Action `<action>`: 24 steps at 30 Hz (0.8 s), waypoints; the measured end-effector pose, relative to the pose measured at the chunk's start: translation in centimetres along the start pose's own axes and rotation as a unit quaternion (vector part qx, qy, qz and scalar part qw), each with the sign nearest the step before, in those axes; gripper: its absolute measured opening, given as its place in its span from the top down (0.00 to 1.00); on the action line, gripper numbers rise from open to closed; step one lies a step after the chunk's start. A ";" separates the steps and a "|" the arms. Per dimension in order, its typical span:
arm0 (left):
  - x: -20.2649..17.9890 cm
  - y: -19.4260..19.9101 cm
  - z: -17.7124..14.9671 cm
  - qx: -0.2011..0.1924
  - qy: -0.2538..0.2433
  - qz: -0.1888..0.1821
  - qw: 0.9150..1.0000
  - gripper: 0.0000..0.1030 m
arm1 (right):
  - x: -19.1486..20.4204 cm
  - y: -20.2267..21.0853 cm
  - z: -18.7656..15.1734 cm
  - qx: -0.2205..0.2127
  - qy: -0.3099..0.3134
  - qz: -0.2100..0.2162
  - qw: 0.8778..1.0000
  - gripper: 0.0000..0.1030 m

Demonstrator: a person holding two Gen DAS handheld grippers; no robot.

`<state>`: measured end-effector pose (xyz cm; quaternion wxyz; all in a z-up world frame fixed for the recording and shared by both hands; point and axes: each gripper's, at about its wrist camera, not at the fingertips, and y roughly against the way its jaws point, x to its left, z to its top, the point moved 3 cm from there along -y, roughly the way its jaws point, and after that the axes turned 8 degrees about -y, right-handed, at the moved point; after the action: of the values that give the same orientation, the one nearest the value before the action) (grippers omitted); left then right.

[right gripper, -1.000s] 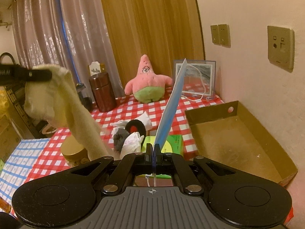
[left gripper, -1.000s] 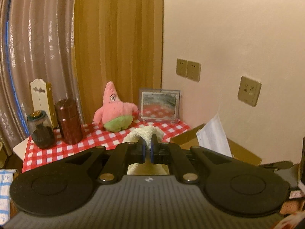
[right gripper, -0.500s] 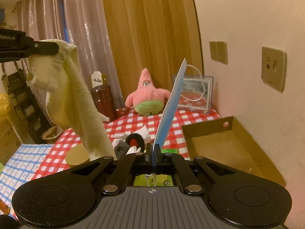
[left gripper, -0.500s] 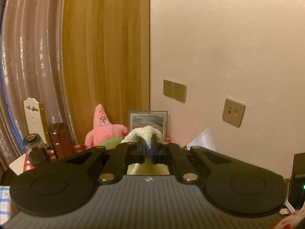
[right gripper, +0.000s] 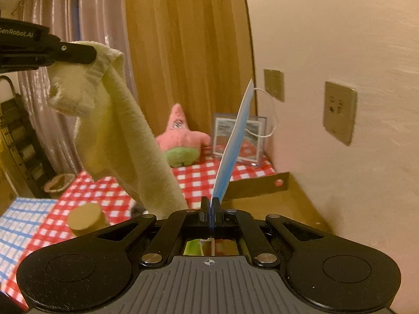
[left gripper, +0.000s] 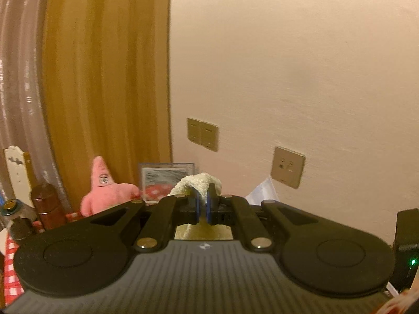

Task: Organize soft objects
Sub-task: 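Carry towel and mask into the cardboard tray and open both tools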

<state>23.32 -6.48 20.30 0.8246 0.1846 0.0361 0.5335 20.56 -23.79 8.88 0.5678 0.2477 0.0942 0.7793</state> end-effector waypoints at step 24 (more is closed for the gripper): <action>-5.7 -21.0 -7.5 0.095 0.010 -0.104 0.990 0.96 | -10.9 -8.1 -2.5 0.107 0.066 -0.057 0.990 1.00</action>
<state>37.15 -17.21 5.38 0.8540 0.2515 0.1138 0.4411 28.63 -30.90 0.24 0.5741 0.2490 0.2284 0.7458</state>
